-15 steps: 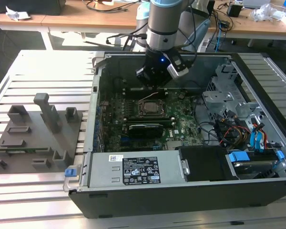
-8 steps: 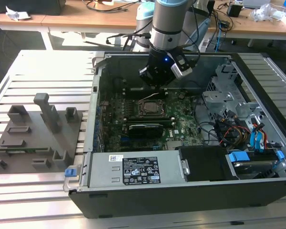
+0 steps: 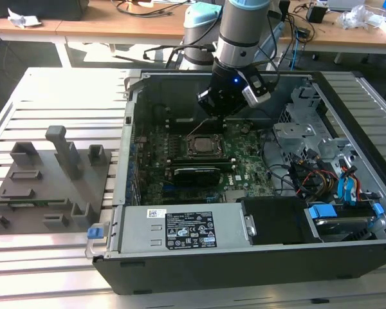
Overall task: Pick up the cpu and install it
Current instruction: 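Install the first cpu locking lever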
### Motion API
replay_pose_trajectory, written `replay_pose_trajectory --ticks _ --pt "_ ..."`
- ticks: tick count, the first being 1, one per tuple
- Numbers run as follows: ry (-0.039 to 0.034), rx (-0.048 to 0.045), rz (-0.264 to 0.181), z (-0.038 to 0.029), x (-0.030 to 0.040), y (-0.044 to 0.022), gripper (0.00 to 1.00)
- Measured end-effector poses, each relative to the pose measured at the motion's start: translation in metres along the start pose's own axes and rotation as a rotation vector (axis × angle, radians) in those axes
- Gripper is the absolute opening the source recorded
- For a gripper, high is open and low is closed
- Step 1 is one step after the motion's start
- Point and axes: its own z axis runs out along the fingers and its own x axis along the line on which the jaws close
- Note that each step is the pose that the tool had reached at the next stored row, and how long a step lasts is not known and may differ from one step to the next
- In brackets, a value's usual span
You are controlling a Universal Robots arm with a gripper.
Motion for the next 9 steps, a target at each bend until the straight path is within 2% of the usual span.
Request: replay_pose_trajectory --ticks 5,7,9 --pt "0.0019 0.0000 0.000 -0.0024 -0.0013 -0.0002 0.11" --pt "0.0021 0.0003 0.000 -0.0116 -0.0008 -0.0001 0.11" --pt "0.0020 0.0013 0.000 -0.0168 -0.0006 0.0000 0.11"
